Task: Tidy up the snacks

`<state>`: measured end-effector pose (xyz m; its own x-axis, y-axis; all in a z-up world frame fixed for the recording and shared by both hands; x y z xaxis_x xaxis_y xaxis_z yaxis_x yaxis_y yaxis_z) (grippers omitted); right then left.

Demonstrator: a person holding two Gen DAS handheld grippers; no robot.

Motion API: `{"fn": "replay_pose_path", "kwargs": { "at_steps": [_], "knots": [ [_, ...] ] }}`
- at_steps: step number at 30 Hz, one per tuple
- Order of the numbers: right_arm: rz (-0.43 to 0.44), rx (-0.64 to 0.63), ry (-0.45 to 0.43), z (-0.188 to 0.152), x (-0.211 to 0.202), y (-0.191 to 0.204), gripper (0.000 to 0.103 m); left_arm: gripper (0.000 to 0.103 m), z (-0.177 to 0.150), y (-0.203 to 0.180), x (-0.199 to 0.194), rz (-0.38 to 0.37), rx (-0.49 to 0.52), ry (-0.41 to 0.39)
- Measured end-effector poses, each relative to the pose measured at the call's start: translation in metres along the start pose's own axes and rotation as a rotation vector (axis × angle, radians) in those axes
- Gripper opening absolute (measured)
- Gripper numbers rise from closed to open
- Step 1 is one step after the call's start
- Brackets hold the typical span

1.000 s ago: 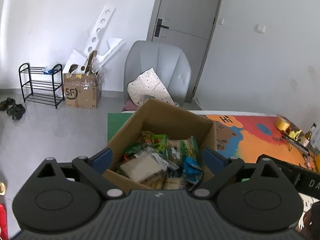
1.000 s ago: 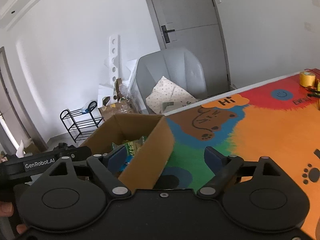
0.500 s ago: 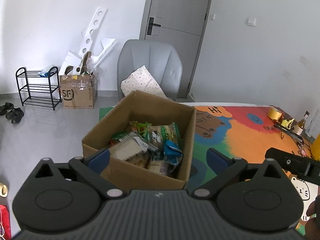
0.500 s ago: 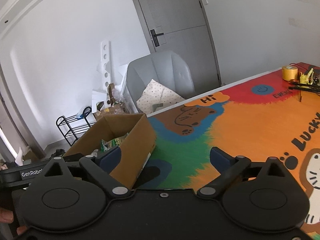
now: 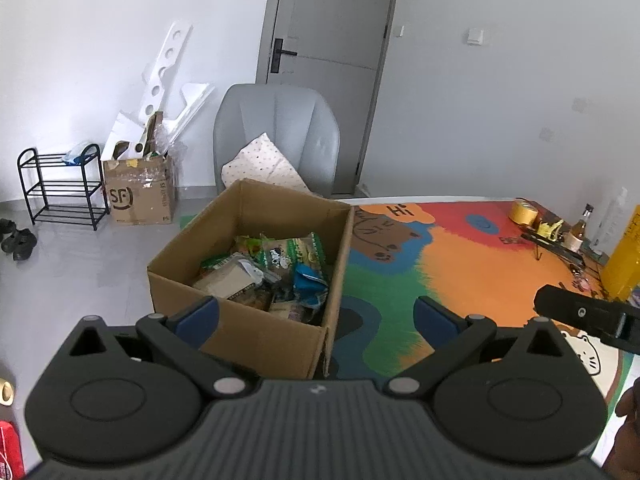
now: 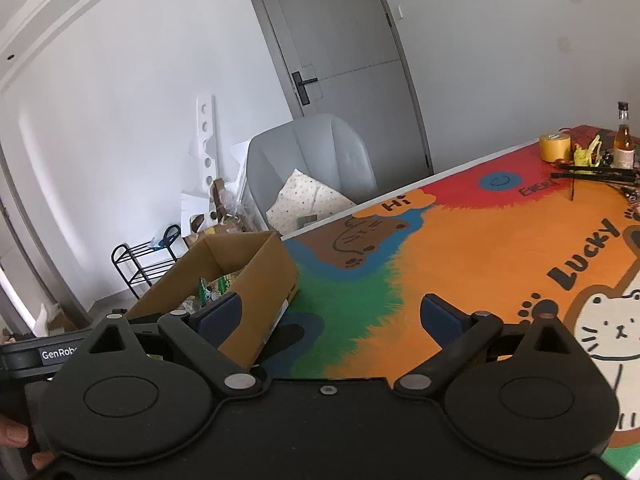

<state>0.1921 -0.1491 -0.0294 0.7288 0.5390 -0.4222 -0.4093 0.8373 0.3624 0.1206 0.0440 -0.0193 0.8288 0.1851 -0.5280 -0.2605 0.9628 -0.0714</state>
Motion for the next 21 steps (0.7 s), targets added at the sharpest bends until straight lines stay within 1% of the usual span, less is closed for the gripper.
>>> {"fn": "replay_pose_path", "kwargs": {
  "at_steps": [3,9,13,16,21],
  "knots": [
    [-0.002,-0.007,-0.016,0.002,-0.012,0.000,0.101,0.103,0.001,-0.004,-0.009,-0.008,0.020,-0.006],
    [0.001,-0.012,-0.044,0.005,-0.034,0.001,0.103,0.103,0.005,-0.013,-0.030,-0.044,0.058,-0.031],
    [-0.002,-0.030,-0.042,0.005,-0.045,0.003,0.103,0.103,0.003,-0.017,-0.040,-0.060,0.096,-0.034],
    [-0.001,-0.038,-0.034,0.004,-0.052,0.006,0.103,0.103,0.002,-0.017,-0.047,-0.073,0.106,-0.031],
    [0.000,-0.061,-0.041,0.004,-0.064,0.013,0.103,0.103,-0.001,-0.013,-0.064,-0.067,0.119,-0.037]
  ]
}}
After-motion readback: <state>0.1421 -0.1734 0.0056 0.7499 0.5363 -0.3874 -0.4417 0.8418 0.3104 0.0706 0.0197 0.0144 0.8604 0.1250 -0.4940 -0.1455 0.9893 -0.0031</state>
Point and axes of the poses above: each gripper's, at about its wrist camera, not at the fingertips, and x roughly the way its jaws point, y to its left, z to its top, the point moved 9 cm from there along x, roughly the way its jaws point, and after that the axes turned 4 degrees about x, right-handed, at the moved point
